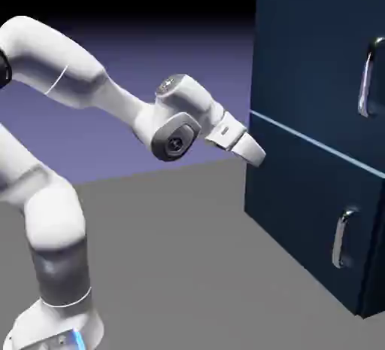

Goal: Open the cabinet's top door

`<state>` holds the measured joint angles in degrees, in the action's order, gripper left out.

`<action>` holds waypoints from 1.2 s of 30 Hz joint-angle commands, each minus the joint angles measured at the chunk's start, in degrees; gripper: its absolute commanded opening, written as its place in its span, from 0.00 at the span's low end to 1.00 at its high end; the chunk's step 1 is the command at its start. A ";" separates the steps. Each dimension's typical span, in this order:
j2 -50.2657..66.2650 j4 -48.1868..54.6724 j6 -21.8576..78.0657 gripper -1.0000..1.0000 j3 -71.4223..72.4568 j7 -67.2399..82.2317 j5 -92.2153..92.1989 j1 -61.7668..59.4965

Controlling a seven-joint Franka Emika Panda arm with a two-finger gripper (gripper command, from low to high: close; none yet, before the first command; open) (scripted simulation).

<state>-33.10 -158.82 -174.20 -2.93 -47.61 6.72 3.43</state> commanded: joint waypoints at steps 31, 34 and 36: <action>-5.11 25.09 -2.20 0.50 -33.65 -59.21 77.26 31.46; -5.60 27.52 -2.42 0.50 -36.91 -64.94 84.74 34.51; -5.93 29.14 -2.56 0.50 -39.08 -68.76 89.72 36.54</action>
<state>-39.04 -129.68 -176.76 -42.00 -116.36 96.44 39.96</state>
